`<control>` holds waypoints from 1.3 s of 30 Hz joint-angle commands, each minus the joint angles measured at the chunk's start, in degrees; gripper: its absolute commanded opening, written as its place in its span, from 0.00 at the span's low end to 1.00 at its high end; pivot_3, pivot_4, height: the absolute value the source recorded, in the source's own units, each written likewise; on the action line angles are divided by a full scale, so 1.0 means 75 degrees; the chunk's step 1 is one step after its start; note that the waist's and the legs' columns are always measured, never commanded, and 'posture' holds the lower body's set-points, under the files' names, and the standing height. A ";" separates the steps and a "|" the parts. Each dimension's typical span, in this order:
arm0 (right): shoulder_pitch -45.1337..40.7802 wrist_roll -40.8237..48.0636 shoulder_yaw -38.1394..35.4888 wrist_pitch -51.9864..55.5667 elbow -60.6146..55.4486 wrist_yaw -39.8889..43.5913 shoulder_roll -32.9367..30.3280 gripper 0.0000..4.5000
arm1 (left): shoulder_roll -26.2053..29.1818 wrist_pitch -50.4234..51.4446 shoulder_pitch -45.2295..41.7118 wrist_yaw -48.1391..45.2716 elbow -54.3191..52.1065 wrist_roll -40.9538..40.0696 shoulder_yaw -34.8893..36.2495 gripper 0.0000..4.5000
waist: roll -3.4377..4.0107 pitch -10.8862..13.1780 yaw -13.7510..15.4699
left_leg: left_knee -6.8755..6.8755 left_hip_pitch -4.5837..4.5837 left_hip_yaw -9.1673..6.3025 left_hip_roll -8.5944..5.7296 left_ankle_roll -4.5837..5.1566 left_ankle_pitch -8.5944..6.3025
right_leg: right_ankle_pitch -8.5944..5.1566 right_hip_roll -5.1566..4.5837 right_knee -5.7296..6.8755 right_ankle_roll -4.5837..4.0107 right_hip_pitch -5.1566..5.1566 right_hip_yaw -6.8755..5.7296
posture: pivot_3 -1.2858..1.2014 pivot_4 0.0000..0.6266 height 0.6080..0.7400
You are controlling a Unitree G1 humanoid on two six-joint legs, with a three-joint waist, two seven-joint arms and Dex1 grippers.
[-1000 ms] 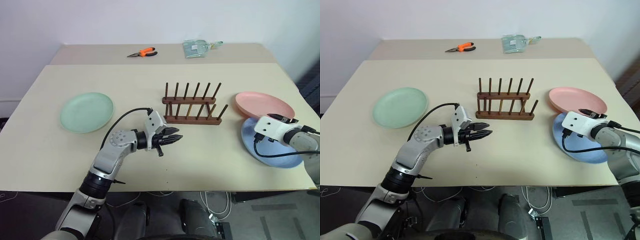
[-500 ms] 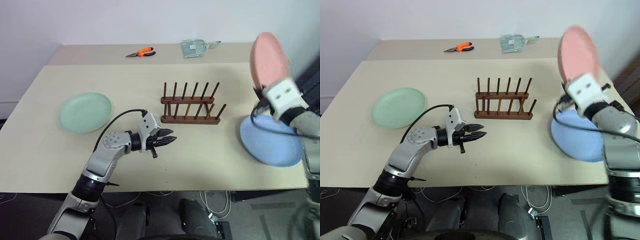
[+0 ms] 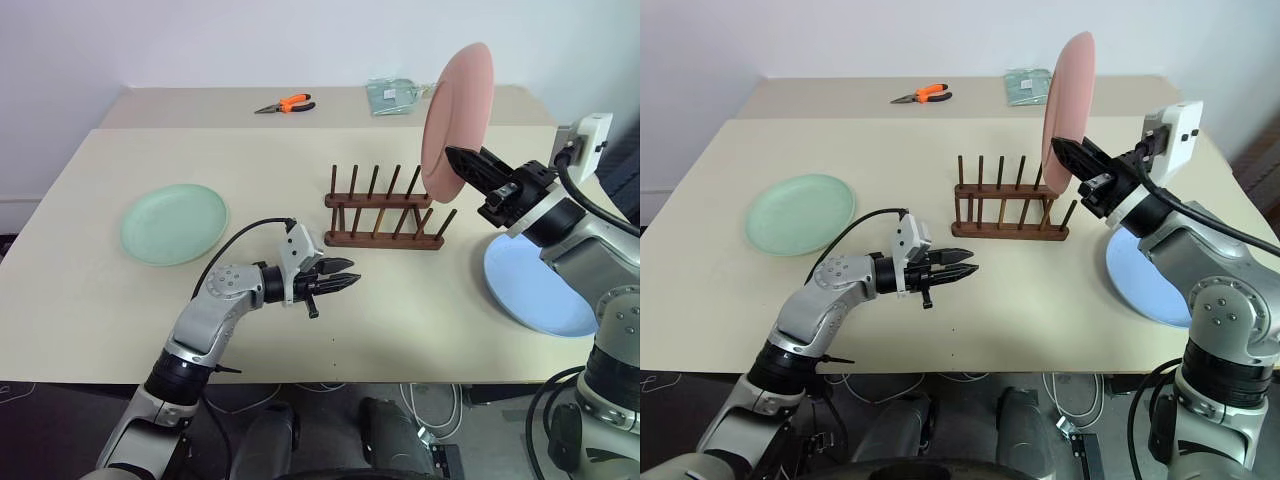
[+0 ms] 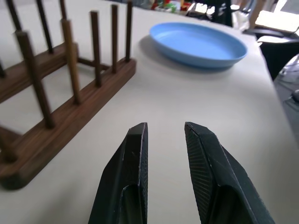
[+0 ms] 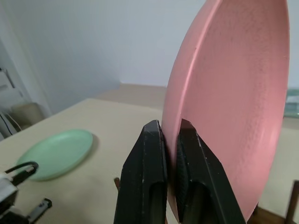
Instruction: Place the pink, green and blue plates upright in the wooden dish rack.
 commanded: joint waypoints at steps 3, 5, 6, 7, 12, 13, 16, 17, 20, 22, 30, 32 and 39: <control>-0.0211 -0.0142 0.0017 -0.0131 0.0651 0.0107 -0.0127 0.00 | 0.0105 0.0229 0.0100 -0.0057 -0.0600 -0.0449 0.0218 0.27 | 0.0000 0.0000 0.0008 | 0.0001 -0.0001 0.0002 -0.0001 0.0000 0.0000 | -0.0001 -0.0001 -0.0001 -0.0001 0.0001 0.0002 | 0.52 0.24 1.00; -0.0255 -0.0133 0.0027 -0.0104 0.0889 0.0207 -0.0137 0.08 | 0.0130 0.0298 0.0118 -0.0041 -0.0674 -0.0534 0.0235 0.27 | 0.0000 0.0000 0.0020 | 0.0002 -0.0002 0.0002 -0.0002 0.0000 0.0000 | 0.0001 -0.0001 -0.0001 0.0001 0.0000 0.0003 | 0.52 0.24 1.00; -0.0285 -0.0291 0.0085 -0.0165 0.0996 0.0241 -0.0203 0.17 | 0.0144 0.0349 0.0127 -0.0024 -0.0691 -0.0570 0.0246 0.27 | 0.0000 0.0000 0.0022 | 0.0002 -0.0003 0.0002 -0.0002 0.0000 0.0000 | 0.0002 -0.0001 -0.0001 0.0004 0.0000 0.0003 | 0.52 0.24 1.00; -0.0310 -0.0487 0.0156 -0.0258 0.1061 0.0262 -0.0275 0.23 | 0.0164 0.0442 0.0137 -0.0023 -0.0701 -0.0641 0.0270 0.27 | 0.0000 0.0000 0.0021 | 0.0002 -0.0003 0.0002 -0.0002 0.0000 0.0000 | 0.0003 -0.0001 -0.0001 0.0005 0.0000 0.0003 | 0.52 0.24 1.00; -0.0613 -0.1924 0.0293 -0.1496 0.1220 0.0231 -0.0700 0.80 | 0.0215 0.0816 0.0109 0.0244 -0.0661 -0.1030 0.0804 0.47 | 0.0003 0.0002 0.0020 | 0.0001 -0.0003 0.0005 -0.0002 0.0000 0.0000 | 0.0006 -0.0001 -0.0002 0.0012 -0.0001 0.0003 | 0.52 0.24 1.00; -0.0645 -0.2207 0.0302 -0.1755 0.1221 0.0297 -0.0854 0.80 | 0.0199 0.0780 0.0085 0.0402 -0.0615 -0.1064 0.1010 0.57 | 0.0003 0.0002 0.0020 | 0.0002 -0.0003 0.0005 -0.0003 0.0000 0.0000 | 0.0006 -0.0001 -0.0001 0.0014 -0.0001 0.0003 | 0.52 0.24 1.00; -0.0808 -0.2672 0.0458 -0.2159 0.1145 0.0689 -0.1348 0.80 | -0.0003 0.0463 -0.0224 0.1573 0.0059 -0.0852 0.1982 0.92 | 0.0003 0.0003 0.0028 | 0.0000 -0.0002 0.0003 -0.0002 0.0000 0.0000 | 0.0009 -0.0001 -0.0002 0.0019 -0.0002 0.0002 | 0.52 0.24 1.00; -0.0914 -0.2636 0.0547 -0.2148 0.1036 0.0870 -0.1459 0.84 | -0.0062 0.0350 -0.0397 0.2133 0.0418 -0.0760 0.2408 1.00 | 0.0002 0.0003 0.0022 | 0.0001 -0.0002 0.0004 -0.0002 0.0000 0.0000 | 0.0009 -0.0001 -0.0001 0.0020 -0.0002 0.0001 | 0.52 0.24 1.00; -0.1272 -0.2947 0.1474 -0.2338 0.0359 0.1467 -0.1654 0.99 | -0.0145 0.0162 -0.1111 0.4449 0.1695 -0.0419 0.3910 1.00 | 0.0000 0.0004 -0.0054 | 0.0001 0.0006 0.0004 0.0001 0.0000 0.0000 | -0.0005 0.0002 0.0003 0.0050 -0.0001 0.0001 | 0.52 0.24 1.00; -0.1406 -0.3224 0.2162 -0.2410 -0.0012 0.1753 -0.1629 0.99 | -0.0056 0.0069 -0.1445 0.5720 0.2217 -0.0150 0.4618 1.00 | -0.0002 0.0004 -0.0143 | -0.0004 0.0007 -0.0002 0.0005 -0.0001 0.0000 | -0.0005 0.0005 0.0006 0.0055 -0.0003 -0.0002 | 0.52 0.24 1.00; -0.1296 -0.4112 0.4488 -0.2838 -0.0439 0.2285 -0.0436 0.99 | 0.0036 0.1236 -0.1249 0.8083 0.2005 -0.0666 0.6613 1.00 | -0.0042 -0.0002 -0.0129 | -0.0004 -0.0006 -0.0009 -0.0007 -0.0006 0.0001 | 0.0012 -0.0002 -0.0002 0.0051 -0.0011 0.0002 | 0.52 0.24 1.00; -0.1143 -0.4278 0.4770 -0.2963 -0.0327 0.2302 -0.0117 0.99 | -0.0172 0.1840 -0.1018 0.8060 0.1639 -0.1235 0.6866 1.00 | -0.0048 -0.0003 -0.0075 | 0.0000 -0.0007 -0.0015 -0.0010 -0.0006 0.0001 | 0.0012 -0.0003 0.0001 0.0051 -0.0008 0.0000 | 0.52 0.24 1.00; -0.0602 -0.4996 0.5258 -0.3401 -0.0016 0.2368 0.0390 1.00 | -0.1343 0.2944 -0.0821 0.9175 0.1141 -0.3279 0.8334 0.80 | -0.0061 -0.0010 0.0032 | 0.0004 0.0002 -0.0017 -0.0012 -0.0011 0.0002 | 0.0013 -0.0004 0.0010 0.0049 -0.0002 -0.0002 | 0.52 0.24 1.00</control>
